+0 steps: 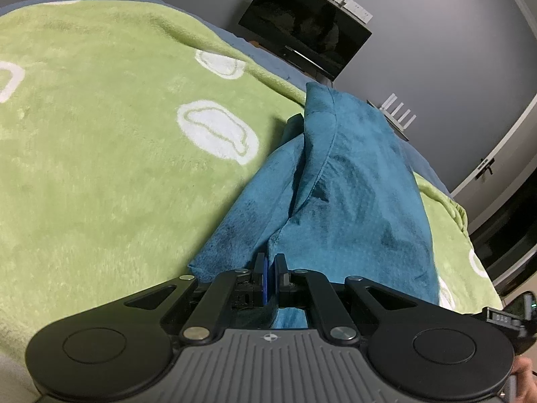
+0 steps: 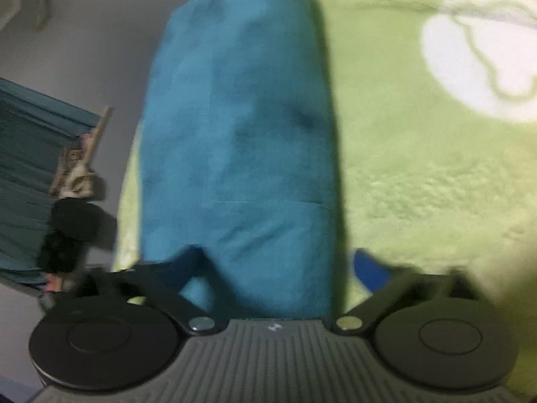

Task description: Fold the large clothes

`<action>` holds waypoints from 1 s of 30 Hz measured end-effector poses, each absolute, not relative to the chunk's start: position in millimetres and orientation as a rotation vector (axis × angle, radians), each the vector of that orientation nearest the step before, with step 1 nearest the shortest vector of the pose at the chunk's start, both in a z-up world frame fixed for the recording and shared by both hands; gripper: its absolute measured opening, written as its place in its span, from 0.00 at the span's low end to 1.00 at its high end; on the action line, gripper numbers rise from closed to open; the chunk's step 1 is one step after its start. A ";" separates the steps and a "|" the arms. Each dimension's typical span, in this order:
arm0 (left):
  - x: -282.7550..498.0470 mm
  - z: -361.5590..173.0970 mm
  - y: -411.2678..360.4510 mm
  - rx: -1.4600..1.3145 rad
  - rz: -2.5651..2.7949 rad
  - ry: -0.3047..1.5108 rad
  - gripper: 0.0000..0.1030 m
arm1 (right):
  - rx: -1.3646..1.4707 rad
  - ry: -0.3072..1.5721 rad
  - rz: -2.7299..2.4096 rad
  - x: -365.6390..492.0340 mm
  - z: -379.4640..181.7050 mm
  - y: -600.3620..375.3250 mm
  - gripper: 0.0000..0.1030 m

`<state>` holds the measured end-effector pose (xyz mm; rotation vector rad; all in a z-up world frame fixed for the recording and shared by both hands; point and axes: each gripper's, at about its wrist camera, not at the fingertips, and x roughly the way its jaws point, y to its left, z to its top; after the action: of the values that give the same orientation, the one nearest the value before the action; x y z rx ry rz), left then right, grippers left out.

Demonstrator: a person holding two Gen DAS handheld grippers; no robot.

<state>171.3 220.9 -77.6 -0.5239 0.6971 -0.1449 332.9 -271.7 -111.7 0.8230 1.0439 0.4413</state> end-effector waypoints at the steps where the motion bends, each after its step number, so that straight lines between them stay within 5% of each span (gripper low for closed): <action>1: 171.1 -76.9 219.8 -0.524 -0.143 0.696 0.03 | 0.818 1.027 0.443 330.6 -105.9 -272.4 0.57; 5: 170.6 -74.0 207.3 -0.527 -0.184 0.708 0.04 | 0.851 0.966 0.459 324.7 -80.1 -291.7 0.40; 11: 175.8 -66.4 160.8 -0.434 -0.292 0.740 0.04 | 0.787 0.917 0.396 328.3 -52.2 -341.6 0.38; 18: 177.7 -74.0 158.6 -0.420 -0.288 0.779 0.04 | 0.610 0.917 0.348 344.7 -48.1 -334.8 0.70; 24: 182.3 -76.8 152.4 -0.385 -0.287 0.793 0.04 | 0.617 0.821 0.311 387.7 -41.4 -337.0 0.70; 30: 186.2 -84.5 157.4 -0.412 -0.292 0.809 0.05 | 0.701 0.820 0.269 461.3 -54.2 -325.4 0.87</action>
<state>186.2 157.4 -84.5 -0.4122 0.8095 -0.2922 461.3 -325.4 -54.2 0.7007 0.8197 0.2687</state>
